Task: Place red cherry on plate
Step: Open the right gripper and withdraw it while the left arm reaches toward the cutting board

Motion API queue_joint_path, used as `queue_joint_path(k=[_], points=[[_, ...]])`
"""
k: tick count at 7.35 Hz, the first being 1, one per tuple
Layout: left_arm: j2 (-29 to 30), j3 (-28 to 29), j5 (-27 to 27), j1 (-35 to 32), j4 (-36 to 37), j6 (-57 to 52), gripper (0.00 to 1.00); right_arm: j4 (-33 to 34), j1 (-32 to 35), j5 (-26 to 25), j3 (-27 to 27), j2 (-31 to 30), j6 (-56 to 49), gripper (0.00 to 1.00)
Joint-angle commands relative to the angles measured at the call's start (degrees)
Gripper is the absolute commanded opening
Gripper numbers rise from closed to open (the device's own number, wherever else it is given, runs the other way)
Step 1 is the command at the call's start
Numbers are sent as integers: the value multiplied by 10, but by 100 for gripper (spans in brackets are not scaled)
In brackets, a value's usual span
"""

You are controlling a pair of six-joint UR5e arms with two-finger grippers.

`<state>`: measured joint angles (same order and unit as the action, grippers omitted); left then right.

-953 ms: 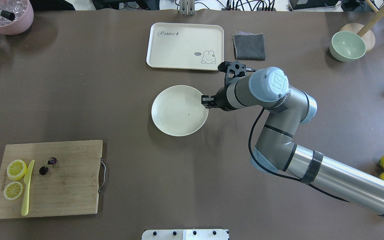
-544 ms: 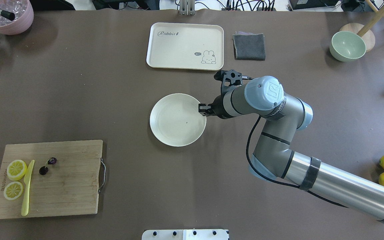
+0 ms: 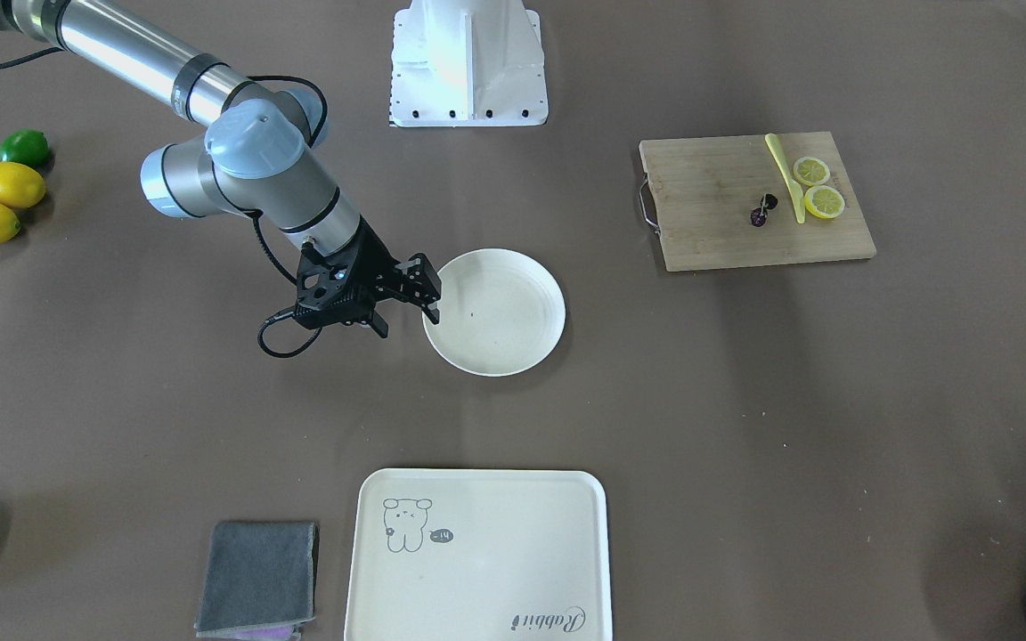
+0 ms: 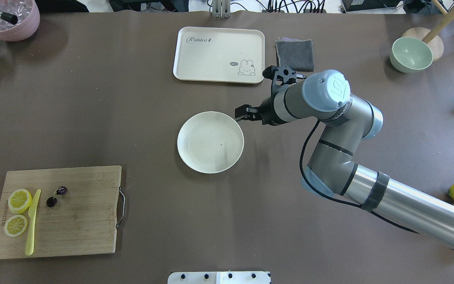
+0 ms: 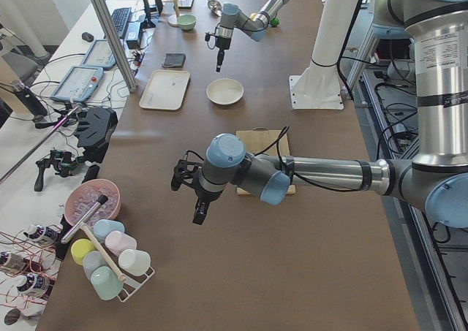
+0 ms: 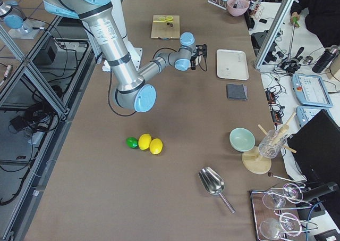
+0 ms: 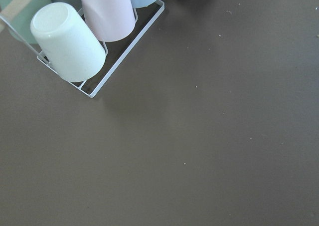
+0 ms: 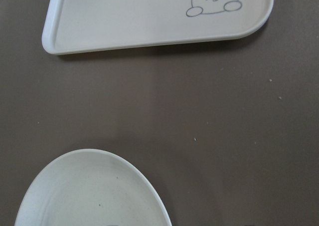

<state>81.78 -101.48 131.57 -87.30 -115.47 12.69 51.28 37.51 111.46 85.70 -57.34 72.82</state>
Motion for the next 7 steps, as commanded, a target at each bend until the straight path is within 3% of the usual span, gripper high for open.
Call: queue_joint_path(k=[1,2,3,4,5,7], points=[[22,-9,2,58,-39,75,98,0,78,80,3,-7,-7,100],[23,-5,13,73,-119,154,98,0,113,106,5,-18,-14,100],[23,10,48,112,-161,156,98,0,154,142,6,-36,-45,100],[16,1,40,153,-189,165,98,0,192,172,11,-64,-81,100],[8,-11,13,177,-227,204,98,0,233,205,14,-91,-123,100],[-62,-113,-89,287,-249,275,98,-3,276,236,23,-144,-186,100]])
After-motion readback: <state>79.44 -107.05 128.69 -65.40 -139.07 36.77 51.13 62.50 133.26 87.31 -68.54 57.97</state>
